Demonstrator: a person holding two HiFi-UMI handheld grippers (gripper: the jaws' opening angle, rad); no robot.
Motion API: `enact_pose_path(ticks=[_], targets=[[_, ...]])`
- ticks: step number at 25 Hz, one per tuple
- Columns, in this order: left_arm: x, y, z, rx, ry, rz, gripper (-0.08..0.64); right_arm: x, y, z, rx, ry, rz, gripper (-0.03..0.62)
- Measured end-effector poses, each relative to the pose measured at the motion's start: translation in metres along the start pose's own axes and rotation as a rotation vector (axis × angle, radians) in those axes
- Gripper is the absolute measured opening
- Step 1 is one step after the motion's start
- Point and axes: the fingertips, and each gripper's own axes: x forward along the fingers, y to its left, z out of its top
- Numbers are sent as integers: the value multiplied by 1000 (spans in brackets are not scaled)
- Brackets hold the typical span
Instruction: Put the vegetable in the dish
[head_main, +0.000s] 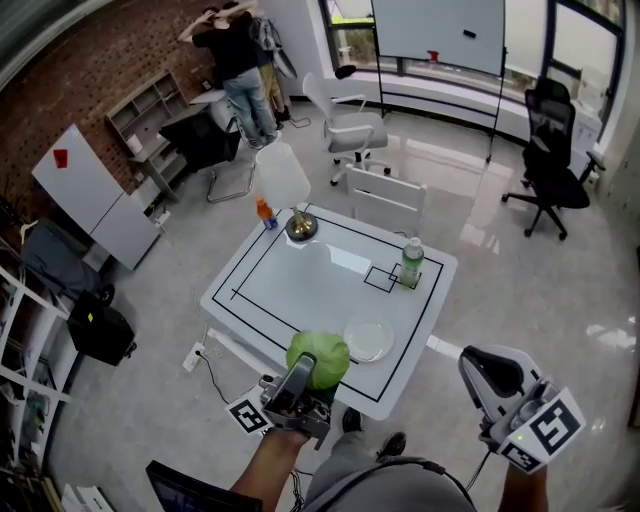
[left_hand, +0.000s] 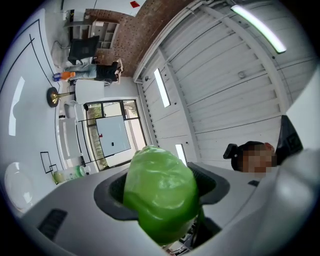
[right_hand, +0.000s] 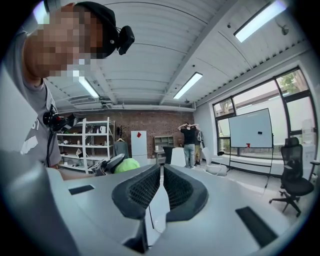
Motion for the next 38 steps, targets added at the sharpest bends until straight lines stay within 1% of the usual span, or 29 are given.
enact_pose_path(ticks=[11, 20, 28, 33, 38], targets=[[-10, 115, -14, -55, 93, 185, 308, 25, -18, -18, 45, 39, -25, 9], [-22, 189, -34, -102, 164, 309, 307, 30, -32, -31, 82, 58, -45, 9], [-36, 239, -52, -152, 230, 406, 305, 37, -41, -40, 109, 75, -55, 9], [-37, 261, -62, -181, 245, 427, 304, 41, -46, -45, 126, 84, -58, 9], [-42, 280, -71, -212, 274, 467, 301, 47, -49, -50, 145, 90, -60, 9]])
